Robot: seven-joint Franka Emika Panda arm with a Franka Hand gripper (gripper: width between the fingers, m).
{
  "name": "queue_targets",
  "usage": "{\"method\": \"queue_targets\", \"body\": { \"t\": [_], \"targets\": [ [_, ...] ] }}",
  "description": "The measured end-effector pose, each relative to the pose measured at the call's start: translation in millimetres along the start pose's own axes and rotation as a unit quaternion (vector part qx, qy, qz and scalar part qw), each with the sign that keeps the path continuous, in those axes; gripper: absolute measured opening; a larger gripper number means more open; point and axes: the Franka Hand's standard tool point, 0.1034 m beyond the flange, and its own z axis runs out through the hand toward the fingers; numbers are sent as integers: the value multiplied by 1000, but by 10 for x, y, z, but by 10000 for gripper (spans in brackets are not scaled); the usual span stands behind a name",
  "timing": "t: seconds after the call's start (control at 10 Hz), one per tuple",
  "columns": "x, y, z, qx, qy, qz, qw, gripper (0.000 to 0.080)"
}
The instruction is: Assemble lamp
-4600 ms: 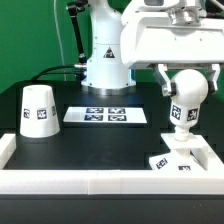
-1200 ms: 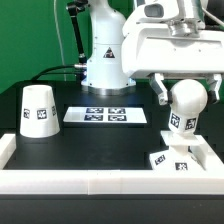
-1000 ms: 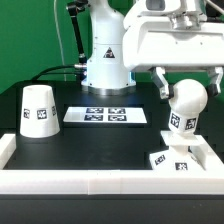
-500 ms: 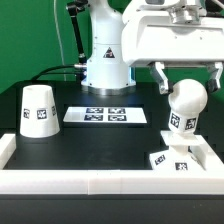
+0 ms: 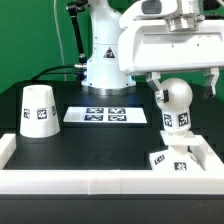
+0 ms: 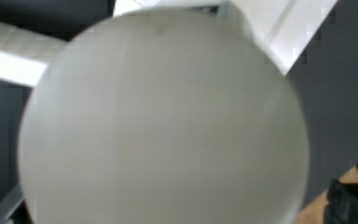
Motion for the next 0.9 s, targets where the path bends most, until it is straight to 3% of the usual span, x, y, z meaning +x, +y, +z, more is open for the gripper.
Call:
{"method": "queue_targets", "body": {
  "t": [0.2, 0.4, 0.9],
  "targets": [
    [-21, -40, 1, 22, -72, 8, 997, 699],
    [-75, -106, -3, 32, -119, 13, 992, 699],
    [-104, -77, 22, 28, -111, 15, 993, 699]
  ]
}}
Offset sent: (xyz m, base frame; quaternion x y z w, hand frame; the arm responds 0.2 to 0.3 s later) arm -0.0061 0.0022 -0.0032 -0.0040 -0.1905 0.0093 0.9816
